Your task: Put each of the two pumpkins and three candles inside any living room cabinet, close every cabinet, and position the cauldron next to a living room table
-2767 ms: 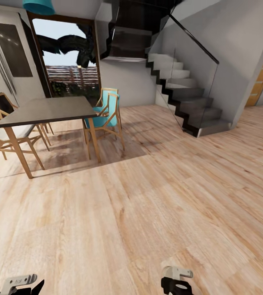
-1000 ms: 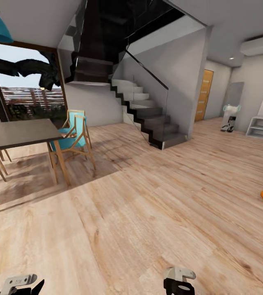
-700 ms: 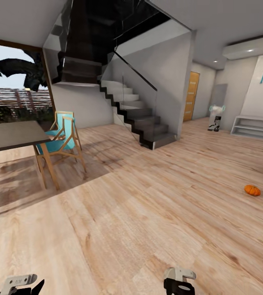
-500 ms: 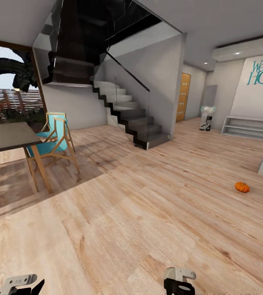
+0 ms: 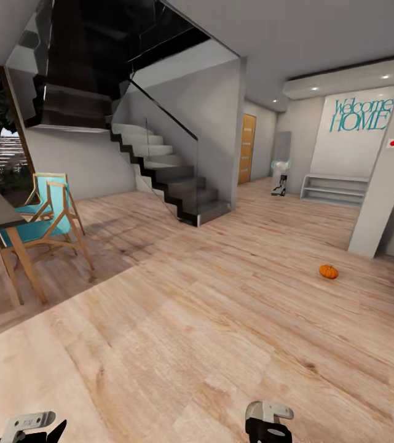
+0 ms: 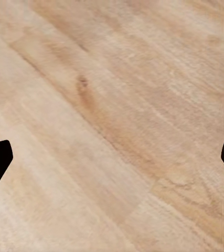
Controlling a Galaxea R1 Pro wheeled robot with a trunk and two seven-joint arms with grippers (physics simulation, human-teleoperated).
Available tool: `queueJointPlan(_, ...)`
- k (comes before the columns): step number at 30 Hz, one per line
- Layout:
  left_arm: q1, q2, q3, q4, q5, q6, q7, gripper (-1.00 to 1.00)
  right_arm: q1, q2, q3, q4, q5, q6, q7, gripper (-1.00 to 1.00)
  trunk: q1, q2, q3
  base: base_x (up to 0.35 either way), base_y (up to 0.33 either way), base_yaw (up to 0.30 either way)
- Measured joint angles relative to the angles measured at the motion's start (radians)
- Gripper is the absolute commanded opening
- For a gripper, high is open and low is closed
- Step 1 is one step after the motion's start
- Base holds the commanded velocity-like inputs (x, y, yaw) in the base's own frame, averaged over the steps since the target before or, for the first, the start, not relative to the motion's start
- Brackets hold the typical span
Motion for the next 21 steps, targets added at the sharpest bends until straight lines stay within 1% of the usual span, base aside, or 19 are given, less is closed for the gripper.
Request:
queueJointPlan(5,0.0,0.0,0.0,0.0,0.0,0.0,0.0,1.0,0.0,0.0,0.0,0.0,0.0,0.0,0.0,-1.0,0.0,0.0,0.004,0.0,0.0,-0.262)
queueJointPlan(8,0.0,0.0,0.0,0.0,-0.001,0.0,0.0,1.0,0.0,0.001,0.001,0.0,0.001,0.0,0.0,-1.0,0.0,0.0,0.005,0.0,0.0,-0.156)
queueJointPlan(12,0.0,0.0,0.0,0.0,-0.002,0.0,0.0,1.0,0.0,0.001,0.001,0.0,0.001,0.0,0.0,-1.0,0.0,0.0,0.006,0.0,0.0,-0.055)
queueJointPlan(21,0.0,0.0,0.0,0.0,-0.003,0.0,0.0,1.0,0.0,0.001,0.001,0.0,0.001,0.0,0.0,-1.0,0.0,0.0,0.006,0.001,0.001,-0.008)
